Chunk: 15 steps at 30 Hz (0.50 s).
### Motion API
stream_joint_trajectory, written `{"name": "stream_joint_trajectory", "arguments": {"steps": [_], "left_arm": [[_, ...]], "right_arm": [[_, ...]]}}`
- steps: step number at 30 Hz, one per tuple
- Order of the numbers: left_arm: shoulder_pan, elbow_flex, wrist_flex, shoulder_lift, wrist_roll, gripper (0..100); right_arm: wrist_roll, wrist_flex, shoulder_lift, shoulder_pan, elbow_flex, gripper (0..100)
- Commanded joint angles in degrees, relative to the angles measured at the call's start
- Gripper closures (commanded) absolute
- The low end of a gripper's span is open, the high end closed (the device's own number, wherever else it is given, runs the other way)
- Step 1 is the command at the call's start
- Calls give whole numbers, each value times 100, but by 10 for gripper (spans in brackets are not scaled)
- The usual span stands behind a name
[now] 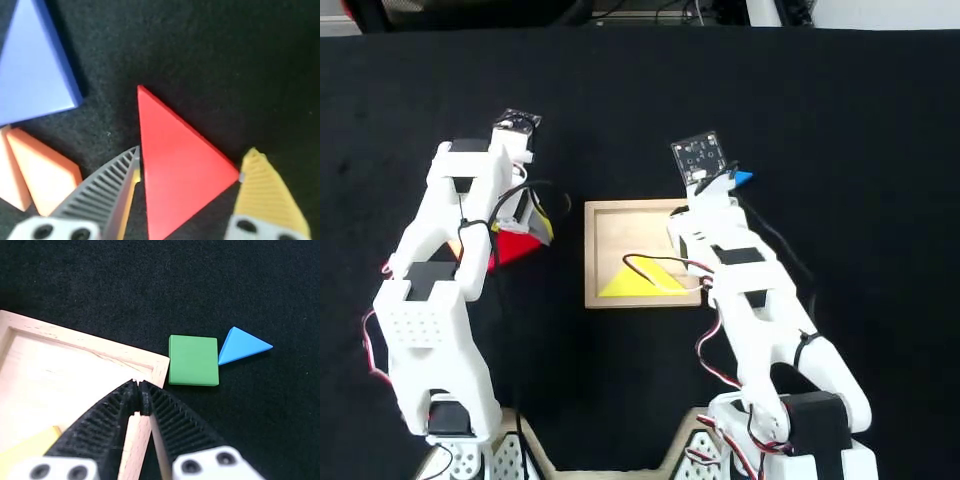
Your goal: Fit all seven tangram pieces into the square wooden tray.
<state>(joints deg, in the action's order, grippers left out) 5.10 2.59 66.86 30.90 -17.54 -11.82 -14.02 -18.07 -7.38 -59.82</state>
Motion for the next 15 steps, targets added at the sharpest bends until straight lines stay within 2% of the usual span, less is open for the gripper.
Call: {"name": "stream_joint_trajectory", "arguments": {"steps": [1, 12, 15], "left_arm": [[-66, 198, 9, 9, -53, 742], [-48, 277, 9, -44, -176, 742], [-57, 611, 404, -387, -923, 737]], "right_arm": [[-70, 114, -224, -62, 48, 984], [-70, 114, -224, -62, 48, 984], [-70, 114, -224, -62, 48, 984]]}}
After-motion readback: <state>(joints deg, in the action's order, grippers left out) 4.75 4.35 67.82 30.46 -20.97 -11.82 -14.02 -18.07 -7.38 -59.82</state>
